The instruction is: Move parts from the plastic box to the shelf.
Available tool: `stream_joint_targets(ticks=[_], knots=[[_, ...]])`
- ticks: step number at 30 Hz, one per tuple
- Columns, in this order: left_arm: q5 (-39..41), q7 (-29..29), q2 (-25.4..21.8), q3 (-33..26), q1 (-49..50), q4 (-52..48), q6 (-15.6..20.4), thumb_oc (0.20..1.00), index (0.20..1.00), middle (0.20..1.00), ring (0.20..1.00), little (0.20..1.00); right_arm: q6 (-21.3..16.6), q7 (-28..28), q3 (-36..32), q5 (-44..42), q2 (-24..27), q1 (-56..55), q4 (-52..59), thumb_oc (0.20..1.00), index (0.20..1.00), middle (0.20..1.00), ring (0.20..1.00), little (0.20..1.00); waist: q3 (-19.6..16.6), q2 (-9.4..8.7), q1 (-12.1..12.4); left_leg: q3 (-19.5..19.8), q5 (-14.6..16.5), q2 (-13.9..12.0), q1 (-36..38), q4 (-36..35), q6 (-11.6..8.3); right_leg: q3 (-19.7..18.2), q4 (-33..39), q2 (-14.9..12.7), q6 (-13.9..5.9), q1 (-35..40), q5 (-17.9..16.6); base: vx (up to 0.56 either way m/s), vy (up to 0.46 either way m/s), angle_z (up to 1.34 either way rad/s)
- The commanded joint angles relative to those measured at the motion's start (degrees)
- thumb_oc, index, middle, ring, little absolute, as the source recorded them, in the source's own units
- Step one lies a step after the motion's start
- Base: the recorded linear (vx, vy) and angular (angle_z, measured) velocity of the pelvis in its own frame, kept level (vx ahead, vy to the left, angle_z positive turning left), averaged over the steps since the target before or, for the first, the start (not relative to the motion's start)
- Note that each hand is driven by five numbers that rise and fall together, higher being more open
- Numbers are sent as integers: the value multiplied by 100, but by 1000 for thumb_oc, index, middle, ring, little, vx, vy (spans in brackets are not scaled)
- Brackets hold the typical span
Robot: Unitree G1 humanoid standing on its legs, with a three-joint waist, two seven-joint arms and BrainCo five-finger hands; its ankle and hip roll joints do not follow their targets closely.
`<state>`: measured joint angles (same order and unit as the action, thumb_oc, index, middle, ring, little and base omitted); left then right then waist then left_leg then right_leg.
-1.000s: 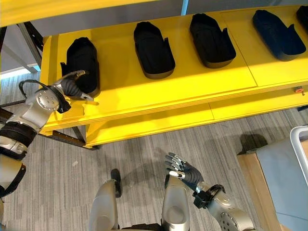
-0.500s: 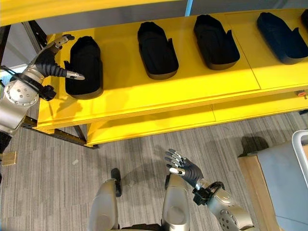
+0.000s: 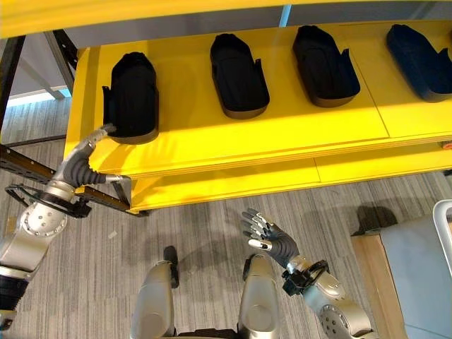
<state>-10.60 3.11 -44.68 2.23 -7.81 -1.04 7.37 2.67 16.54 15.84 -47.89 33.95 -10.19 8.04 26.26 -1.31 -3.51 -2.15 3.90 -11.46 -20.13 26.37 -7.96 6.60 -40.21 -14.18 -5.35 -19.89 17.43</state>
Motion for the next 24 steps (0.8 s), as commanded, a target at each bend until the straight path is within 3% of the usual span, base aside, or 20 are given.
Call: stream_joint_targets(ticks=[1,7,16,24], knots=[[-371,276,-95,0,-61,-221,262,1000,1000,1000,1000,1000,-379,-63,-101,52,-180,138,303,1000,1000,1000,1000,1000,-247,-79,-26,-107,167,-163,-53,302,148,50,404,-172,-125,266,-423,0,0,0],[-519,250,107,250,23,-45,222,1000,1000,1000,1000,1000,-420,-143,-58,31,-146,208,359,1000,1000,1000,1000,1000,-247,-91,-16,-120,166,-171,-97,302,165,63,411,-166,-122,226,-420,0,0,0],[-587,431,544,763,-482,1191,34,1000,1000,1000,1000,1000,-467,-261,-55,-48,-112,231,408,1000,1000,1000,1000,1000,-221,-121,-71,-146,165,-171,-201,342,185,18,385,-168,-121,95,-420,3,3,-1],[-495,543,669,859,-819,1983,-105,1000,1000,1000,1000,1000,-454,-274,-54,-73,-57,167,426,1000,1000,1000,1000,1000,-204,-132,-123,-171,173,-184,-259,403,187,-12,320,-173,-118,11,-421,4,4,-1]])
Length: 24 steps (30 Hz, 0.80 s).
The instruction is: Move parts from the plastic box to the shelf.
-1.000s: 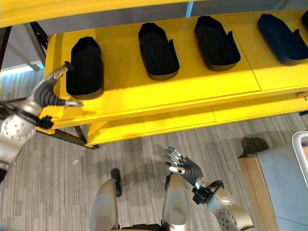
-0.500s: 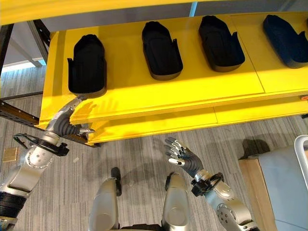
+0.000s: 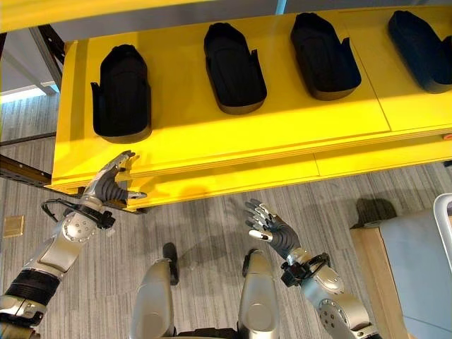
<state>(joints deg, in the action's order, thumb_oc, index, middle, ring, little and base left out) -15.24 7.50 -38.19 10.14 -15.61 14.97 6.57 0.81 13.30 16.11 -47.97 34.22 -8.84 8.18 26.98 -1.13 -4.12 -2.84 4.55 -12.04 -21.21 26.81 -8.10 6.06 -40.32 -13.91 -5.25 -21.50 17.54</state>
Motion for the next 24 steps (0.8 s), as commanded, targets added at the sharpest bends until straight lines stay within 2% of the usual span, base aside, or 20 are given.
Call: stream_joint_targets(ticks=[1,24], knots=[[-31,105,20,68,-40,382,-24,1000,1000,1000,1000,1000,-268,51,-81,-64,-84,32,412,1000,1000,1000,1000,1000,-275,-150,-62,-103,108,-127,-151,360,201,42,331,-201,-128,172,-432,0,0,0],[-115,375,-127,308,-1057,1291,-255,1000,1000,1000,1000,1000,-220,128,15,-121,-2,-144,415,1000,1000,1000,1000,1000,-256,-231,-164,-138,160,-146,-233,450,182,-48,255,-193,-131,42,-421,1,0,0]])
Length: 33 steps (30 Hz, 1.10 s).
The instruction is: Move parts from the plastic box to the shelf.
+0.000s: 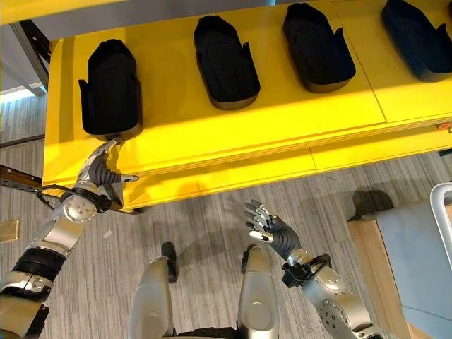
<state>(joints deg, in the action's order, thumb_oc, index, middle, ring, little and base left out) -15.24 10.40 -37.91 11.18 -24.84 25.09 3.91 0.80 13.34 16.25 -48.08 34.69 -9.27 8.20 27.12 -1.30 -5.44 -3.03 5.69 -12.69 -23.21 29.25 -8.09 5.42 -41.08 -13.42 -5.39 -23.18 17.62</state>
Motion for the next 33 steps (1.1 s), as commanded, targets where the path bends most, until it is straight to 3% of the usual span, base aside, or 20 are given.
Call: stream_joint_targets(ticks=[1,33], knots=[[-110,69,-166,212,-155,276,12,1000,1000,1000,1000,1000,-214,129,0,-100,-41,-115,409,1000,1000,1000,1000,1000,-270,-217,-33,-117,48,-81,-37,210,180,10,322,-240,-114,203,-427,0,0,0],[7,177,-386,388,-877,785,-62,1000,1000,1000,1000,1000,-188,194,133,-148,-4,-174,337,1000,1000,1000,1000,1000,-313,-254,-104,-149,61,-79,-40,239,166,-66,296,-218,-120,162,-466,0,0,0]])
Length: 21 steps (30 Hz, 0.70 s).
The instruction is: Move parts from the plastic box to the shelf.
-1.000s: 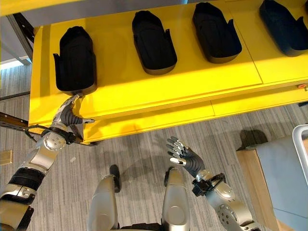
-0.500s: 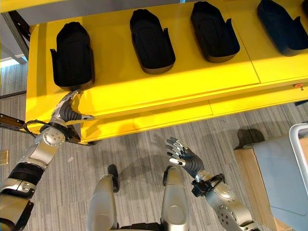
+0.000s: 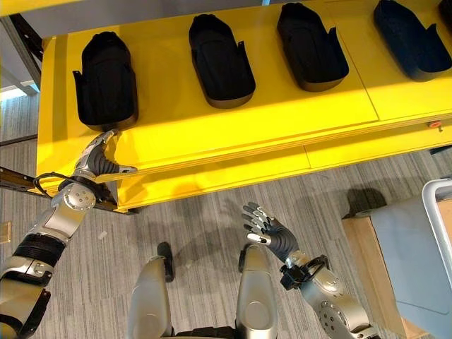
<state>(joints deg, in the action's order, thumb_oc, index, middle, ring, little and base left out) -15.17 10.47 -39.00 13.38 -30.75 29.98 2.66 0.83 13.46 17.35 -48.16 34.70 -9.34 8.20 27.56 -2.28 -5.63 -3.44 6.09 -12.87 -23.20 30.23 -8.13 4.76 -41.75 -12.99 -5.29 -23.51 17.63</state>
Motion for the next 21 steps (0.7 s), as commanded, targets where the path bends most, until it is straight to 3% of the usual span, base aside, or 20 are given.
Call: stream_joint_targets(ticks=[1,21], knots=[[0,172,-287,173,-315,312,61,1000,1000,1000,1000,1000,-186,186,28,-142,-9,-178,334,1000,1000,1000,1000,1000,-356,-156,-87,-109,20,-63,-40,141,169,0,362,-263,-130,196,-468,0,0,0],[77,125,-302,282,-419,534,65,1000,1000,1000,1000,1000,-177,198,64,-136,34,-144,294,1000,1000,1000,1000,1000,-356,-196,-112,-124,2,-71,-61,152,165,-20,423,-249,-144,177,-545,-1,1,0]])
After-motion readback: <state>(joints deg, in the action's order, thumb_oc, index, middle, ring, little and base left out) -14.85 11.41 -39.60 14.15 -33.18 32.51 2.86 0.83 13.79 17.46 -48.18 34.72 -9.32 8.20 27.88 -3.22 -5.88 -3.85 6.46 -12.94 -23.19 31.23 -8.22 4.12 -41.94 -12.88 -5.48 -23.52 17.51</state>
